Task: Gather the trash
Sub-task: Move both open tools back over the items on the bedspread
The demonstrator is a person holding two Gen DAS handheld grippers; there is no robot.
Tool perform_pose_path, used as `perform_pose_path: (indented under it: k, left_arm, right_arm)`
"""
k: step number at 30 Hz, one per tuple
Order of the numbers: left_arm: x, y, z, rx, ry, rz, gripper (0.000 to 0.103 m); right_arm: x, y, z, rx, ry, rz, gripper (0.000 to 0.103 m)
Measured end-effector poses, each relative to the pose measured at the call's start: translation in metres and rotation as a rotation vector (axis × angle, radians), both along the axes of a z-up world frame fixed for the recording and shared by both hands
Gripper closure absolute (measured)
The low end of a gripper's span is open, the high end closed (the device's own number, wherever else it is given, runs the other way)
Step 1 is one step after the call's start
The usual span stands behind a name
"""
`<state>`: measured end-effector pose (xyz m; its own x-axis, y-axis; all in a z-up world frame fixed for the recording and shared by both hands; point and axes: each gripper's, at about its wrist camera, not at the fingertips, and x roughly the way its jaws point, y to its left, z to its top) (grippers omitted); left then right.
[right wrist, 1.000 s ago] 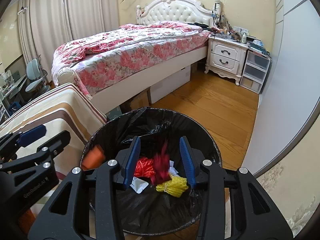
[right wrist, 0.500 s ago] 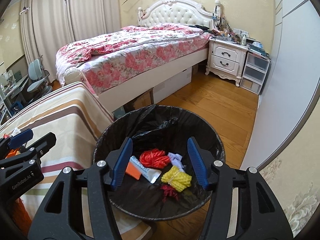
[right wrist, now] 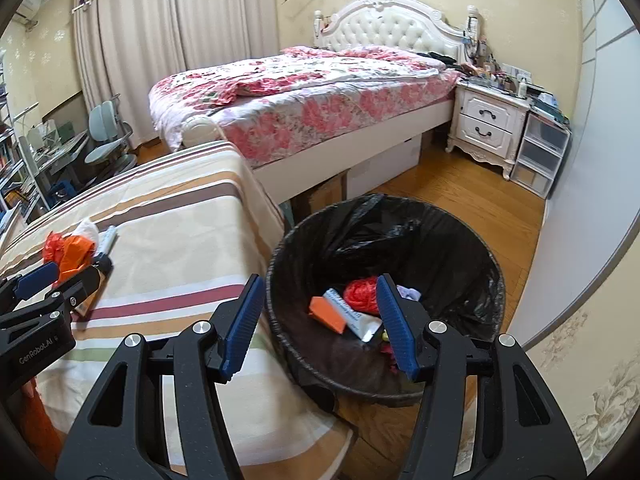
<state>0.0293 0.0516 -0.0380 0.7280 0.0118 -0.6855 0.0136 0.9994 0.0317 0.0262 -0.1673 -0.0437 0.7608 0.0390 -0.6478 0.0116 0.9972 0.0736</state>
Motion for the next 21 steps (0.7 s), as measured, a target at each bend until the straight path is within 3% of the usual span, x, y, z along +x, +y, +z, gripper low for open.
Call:
perform_pose_path:
  k: [14,21]
  left_arm:
    - [-0.023,0.068,-0.010,-0.017,0.018,0.140,0.033]
    - [-0.018,0.079,-0.020,-0.039,0.054,0.153,0.035]
  right_arm:
    - [-0.013,0.055,0.005,-0.011,-0.010,0.102,0.046]
    - [-0.011,0.071,0.000,-0.022,0.006,0.133,0.046]
